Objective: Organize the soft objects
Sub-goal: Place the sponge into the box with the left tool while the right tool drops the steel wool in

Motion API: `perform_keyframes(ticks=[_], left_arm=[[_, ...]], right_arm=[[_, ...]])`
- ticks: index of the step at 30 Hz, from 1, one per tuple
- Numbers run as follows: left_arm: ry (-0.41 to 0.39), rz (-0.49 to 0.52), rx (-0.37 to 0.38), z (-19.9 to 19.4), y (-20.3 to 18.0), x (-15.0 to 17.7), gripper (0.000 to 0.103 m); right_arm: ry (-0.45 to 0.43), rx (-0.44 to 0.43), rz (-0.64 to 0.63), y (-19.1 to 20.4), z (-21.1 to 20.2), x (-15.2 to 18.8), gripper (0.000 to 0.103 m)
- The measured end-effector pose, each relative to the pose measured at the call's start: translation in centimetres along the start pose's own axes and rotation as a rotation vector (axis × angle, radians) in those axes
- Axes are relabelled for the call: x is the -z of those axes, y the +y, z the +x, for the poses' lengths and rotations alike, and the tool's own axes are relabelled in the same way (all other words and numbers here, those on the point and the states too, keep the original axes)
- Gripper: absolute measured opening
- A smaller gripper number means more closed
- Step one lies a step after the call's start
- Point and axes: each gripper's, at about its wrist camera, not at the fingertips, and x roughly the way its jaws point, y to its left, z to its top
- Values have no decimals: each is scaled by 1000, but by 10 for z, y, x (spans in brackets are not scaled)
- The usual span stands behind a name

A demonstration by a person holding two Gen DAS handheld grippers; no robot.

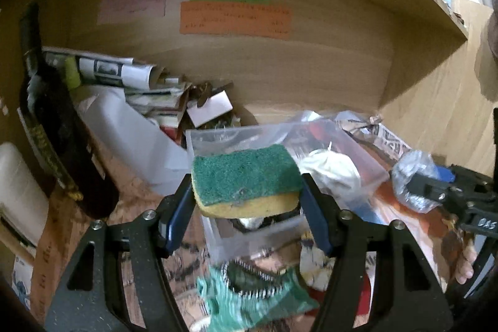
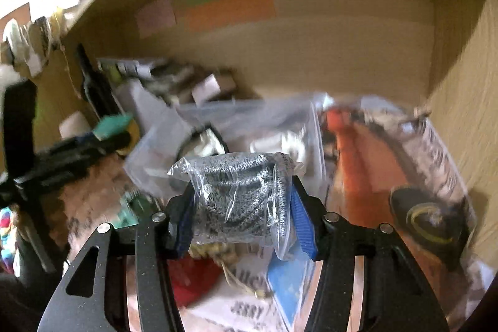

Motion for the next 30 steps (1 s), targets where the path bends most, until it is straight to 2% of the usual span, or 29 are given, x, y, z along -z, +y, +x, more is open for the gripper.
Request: perform_keyframes(ticks=[4,7,13,18,21,24,26,27,30], left_arm=[[21,1,6,17,-2,-13,65],[68,3,19,36,-2,-20,65],[175,41,10,76,-8,-16,65],[258,60,35,104,-12,-12,65],[293,75,26,115,-12,-11,69],[303,67,45,117,-11,-10,76],[288,67,44,113,-11,-11,81],[277,67,44,110,-10,-12,81],[238,65,49,94,-7,-16,82]], right_arm=[[-51,0,-16,4,8,-19,52],[-54,6,-15,3,23,-30,52],[40,18,-17,-2,71,-33,53],[131,42,-16,-10,101,-23,53],[177,41,1,-16,111,-18,54],[204,24,18,-19,113,-17,60],[195,28,16,-18,110,-18,72],[183,34,11,-17,107,-19,75],[144,31,-5,-12,94,-25,77]])
